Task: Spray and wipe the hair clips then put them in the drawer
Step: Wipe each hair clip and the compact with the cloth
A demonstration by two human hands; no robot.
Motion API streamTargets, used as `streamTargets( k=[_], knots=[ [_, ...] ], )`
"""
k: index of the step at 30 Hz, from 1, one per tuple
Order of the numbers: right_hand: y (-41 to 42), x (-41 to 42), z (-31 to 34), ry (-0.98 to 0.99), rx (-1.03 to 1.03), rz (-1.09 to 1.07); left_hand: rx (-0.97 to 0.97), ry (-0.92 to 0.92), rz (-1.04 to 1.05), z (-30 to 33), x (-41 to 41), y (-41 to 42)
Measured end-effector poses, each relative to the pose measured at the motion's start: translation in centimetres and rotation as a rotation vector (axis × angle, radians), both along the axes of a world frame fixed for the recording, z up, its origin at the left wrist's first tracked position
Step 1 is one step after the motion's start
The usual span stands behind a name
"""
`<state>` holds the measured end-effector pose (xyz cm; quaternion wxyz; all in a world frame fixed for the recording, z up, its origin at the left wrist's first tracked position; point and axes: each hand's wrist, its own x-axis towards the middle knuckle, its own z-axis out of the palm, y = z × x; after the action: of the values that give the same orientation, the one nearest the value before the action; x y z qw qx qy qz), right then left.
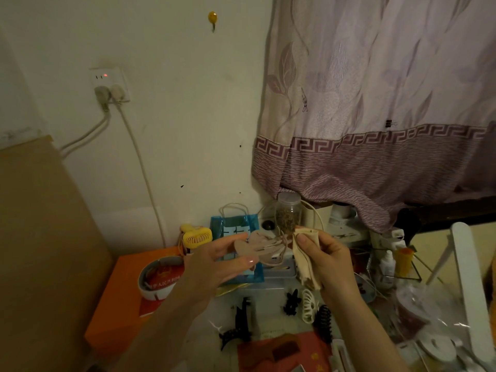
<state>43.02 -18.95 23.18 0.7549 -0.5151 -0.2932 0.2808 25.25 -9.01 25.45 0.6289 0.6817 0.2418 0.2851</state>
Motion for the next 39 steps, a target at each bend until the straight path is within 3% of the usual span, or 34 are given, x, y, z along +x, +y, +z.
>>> streamTargets(
  k=[4, 13, 21, 25, 27, 33, 39],
  knots=[
    [0.0, -0.1, 0.1, 0.012, 0.022, -0.009, 0.11, -0.036, -0.055, 0.0, 0.0, -0.1],
    [-0.3, -0.1, 0.2, -0.054, 0.018, -0.053, 0.217, -0.067, 0.03, -0.3, -0.3, -0.1],
    [0.5, -1.2, 0.8, -0.578, -0.093, -0.13, 0.262, -0.058, 0.089, -0.6, 0.4, -1.2],
    [0.5, -1.0, 0.3, -0.698, -0.115, -0.218, 0.228, -0.051, 0.079, -0.6, 0.4, -1.4],
    [0.4, -1.1, 0.1, -0.647, -0.076, -0.232, 0.2, -0.049, 0.083, -0.7, 0.3, -1.4],
    [-0.2, -0.1, -0.1, -0.21, 0.026, -0.14, 0.23, -0.012, 0.115, -1.0, -0.4, -1.0],
    [-0.4, 0.1, 0.0, -0.256, 0.008, -0.011, 0.159, -0.018, 0.077, -1.5, -0.5, -0.9]
  ],
)
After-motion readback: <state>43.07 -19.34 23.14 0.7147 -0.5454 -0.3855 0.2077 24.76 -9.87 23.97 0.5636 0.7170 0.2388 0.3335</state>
